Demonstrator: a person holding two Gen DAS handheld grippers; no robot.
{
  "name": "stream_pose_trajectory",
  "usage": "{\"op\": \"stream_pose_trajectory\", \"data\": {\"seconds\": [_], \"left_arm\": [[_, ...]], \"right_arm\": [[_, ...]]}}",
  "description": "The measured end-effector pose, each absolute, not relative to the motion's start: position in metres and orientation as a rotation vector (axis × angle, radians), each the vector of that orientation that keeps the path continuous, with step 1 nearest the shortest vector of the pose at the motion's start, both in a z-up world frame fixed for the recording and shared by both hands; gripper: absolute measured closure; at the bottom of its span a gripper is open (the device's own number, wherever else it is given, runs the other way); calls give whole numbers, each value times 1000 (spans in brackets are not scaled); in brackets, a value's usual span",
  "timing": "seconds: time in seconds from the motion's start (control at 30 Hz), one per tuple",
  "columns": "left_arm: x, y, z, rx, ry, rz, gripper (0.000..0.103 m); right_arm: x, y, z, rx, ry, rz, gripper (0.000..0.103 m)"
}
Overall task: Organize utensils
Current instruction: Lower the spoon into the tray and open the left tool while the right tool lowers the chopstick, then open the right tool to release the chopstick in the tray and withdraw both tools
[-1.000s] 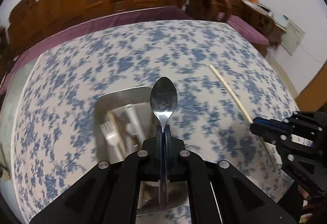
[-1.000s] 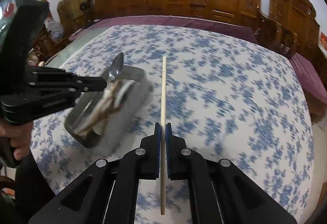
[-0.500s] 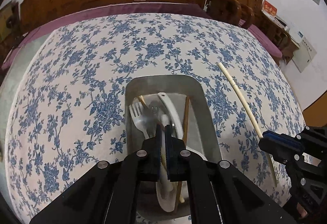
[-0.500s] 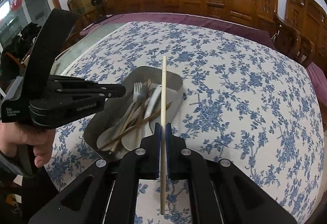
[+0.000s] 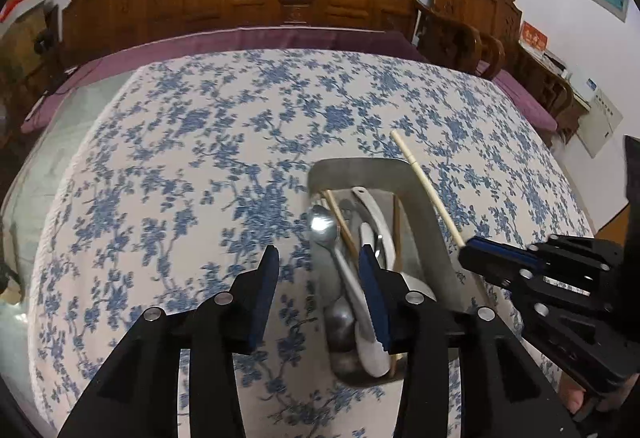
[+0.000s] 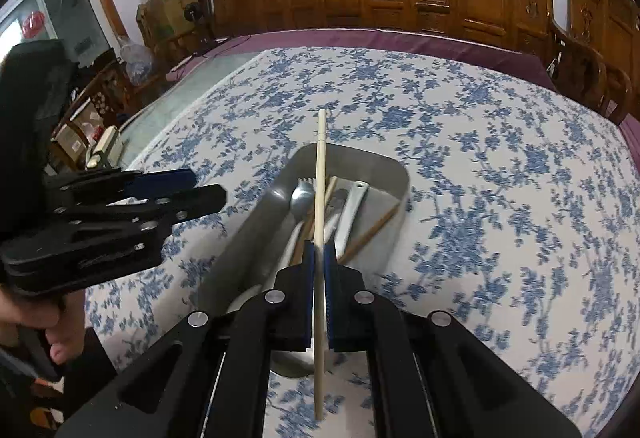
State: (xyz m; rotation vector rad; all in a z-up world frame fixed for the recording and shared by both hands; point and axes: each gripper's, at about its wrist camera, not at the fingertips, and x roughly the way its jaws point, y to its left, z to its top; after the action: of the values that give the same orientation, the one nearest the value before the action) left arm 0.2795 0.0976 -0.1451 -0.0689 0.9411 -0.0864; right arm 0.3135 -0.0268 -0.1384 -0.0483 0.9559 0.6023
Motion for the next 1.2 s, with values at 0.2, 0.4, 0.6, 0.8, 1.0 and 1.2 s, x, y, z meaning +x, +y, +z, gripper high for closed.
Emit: {"op": "stream_pose_trajectory", "data": {"seconds": [0.2,0.4,0.6,0.8,1.0,1.2], "left_arm": [[267,114,-137,-83,919,-72,60],[257,123,-132,-81,887,-51,38],[254,128,-132,-94,875,-46,26],[254,131,-135,-103,879,-40,18],[254,132,-139,-110,883,-41,13],[252,131,-139,-113,882,-45,13]], "right_arm": [[320,-10,-154,-34,987,606,97],[326,-2,-175,-12,1034,588,97],[332,-3,-186,20,1053,560,97],[348,-4,-184,64,1046,550,97],[349,0,-180,75,1039,565,95],[339,-4,-177,65,1016,582,87]]}}
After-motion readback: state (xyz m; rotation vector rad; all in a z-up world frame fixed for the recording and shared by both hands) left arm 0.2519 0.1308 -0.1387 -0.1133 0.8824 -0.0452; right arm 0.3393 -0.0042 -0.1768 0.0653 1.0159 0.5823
